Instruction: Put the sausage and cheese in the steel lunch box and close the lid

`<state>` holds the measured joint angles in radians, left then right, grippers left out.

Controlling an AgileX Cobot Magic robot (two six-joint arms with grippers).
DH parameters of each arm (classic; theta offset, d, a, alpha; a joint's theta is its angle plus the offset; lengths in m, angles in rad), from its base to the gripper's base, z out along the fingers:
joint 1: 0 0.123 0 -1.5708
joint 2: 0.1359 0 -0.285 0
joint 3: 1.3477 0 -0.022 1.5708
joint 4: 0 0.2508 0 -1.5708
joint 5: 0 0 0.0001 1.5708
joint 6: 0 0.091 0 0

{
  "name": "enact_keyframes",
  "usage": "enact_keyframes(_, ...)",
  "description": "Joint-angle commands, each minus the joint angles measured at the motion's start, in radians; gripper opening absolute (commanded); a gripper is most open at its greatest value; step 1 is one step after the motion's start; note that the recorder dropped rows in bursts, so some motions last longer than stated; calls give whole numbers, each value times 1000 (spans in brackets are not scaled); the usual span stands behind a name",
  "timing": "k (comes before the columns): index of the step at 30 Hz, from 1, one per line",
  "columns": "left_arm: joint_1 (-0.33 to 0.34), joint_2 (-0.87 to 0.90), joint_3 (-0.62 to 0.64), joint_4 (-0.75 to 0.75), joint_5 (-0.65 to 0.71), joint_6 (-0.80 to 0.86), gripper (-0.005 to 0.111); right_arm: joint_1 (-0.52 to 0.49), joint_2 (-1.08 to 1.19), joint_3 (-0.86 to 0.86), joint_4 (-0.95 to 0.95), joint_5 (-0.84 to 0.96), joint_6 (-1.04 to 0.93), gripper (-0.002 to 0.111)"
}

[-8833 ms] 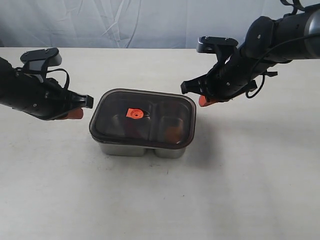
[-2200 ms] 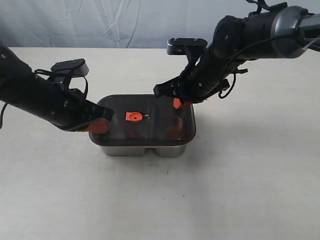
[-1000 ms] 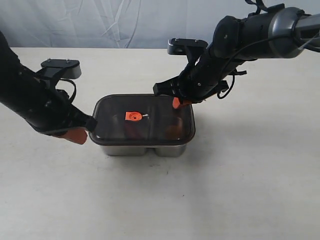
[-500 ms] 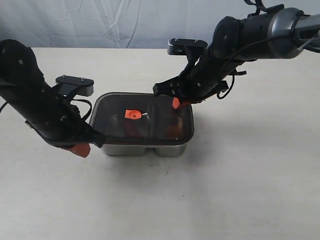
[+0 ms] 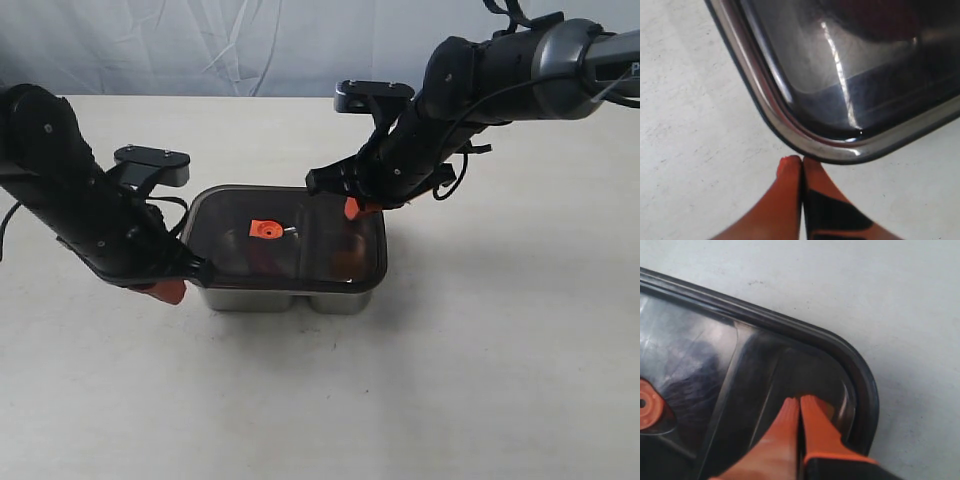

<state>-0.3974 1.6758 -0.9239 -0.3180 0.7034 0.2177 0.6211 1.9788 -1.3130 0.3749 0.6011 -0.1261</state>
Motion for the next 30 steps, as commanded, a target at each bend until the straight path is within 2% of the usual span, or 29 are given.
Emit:
enact_keyframes(1, -4, 1, -1, 6, -6, -9, 0, -3, 13, 10, -10, 13, -6, -1)
enact_keyframes(11, -4, -6, -4, 153, 48, -134, 0, -3, -69, 10, -14, -3, -6, -1)
enact_keyframes(19, -4, -165, -73, 204, 9, -167, 0, -3, -112, 10, -60, 24, -6, -1)
enact_keyframes(30, -4, -28, -105, 165, -110, -131, 0, -3, -83, 10, -53, 24, -6, -1)
